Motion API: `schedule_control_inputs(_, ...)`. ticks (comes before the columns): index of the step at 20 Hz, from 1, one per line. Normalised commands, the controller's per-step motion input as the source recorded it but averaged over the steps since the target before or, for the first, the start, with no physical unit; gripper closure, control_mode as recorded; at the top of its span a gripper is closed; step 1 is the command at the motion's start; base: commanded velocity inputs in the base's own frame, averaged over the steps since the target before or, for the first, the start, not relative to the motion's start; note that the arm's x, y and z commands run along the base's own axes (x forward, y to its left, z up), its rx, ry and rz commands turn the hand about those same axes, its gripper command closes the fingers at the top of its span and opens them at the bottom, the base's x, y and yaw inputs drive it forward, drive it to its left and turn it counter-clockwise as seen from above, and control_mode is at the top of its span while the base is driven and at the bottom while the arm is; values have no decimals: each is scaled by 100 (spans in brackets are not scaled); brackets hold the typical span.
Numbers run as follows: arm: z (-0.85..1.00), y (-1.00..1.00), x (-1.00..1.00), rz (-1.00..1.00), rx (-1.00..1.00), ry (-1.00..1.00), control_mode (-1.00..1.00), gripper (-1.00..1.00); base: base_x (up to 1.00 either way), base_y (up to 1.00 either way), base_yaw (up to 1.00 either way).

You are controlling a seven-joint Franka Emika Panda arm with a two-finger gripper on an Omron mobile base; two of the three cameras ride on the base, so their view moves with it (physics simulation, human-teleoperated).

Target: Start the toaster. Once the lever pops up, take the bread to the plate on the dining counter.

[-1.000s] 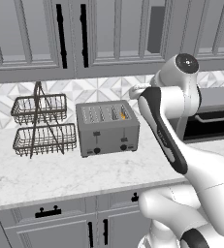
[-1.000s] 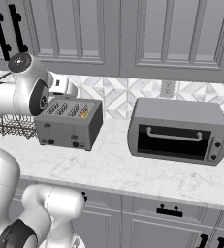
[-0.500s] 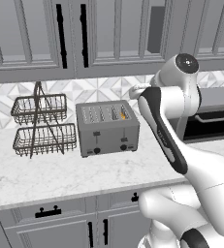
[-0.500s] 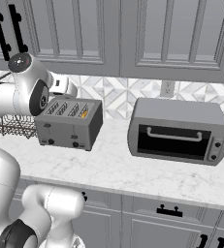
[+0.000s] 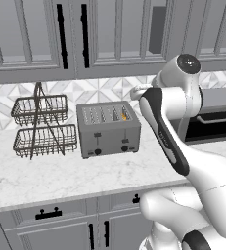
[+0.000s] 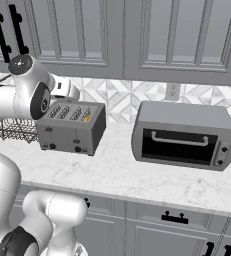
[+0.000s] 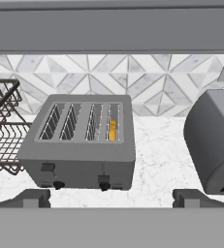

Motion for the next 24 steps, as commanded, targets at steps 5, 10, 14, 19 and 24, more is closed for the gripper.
schedule_control_inputs(5,0,0,0,0,0,0,-100,-100,0,0,0)
schedule_control_inputs(10,0,0,0,0,0,0,-100,-100,0,0,0)
schedule_control_inputs(14,0,0,0,0,0,0,-100,-100,0,0,0)
schedule_control_inputs(19,0,0,0,0,0,0,-100,-100,0,0,0)
schedule_control_inputs(24,0,0,0,0,0,0,-100,-100,0,0,0)
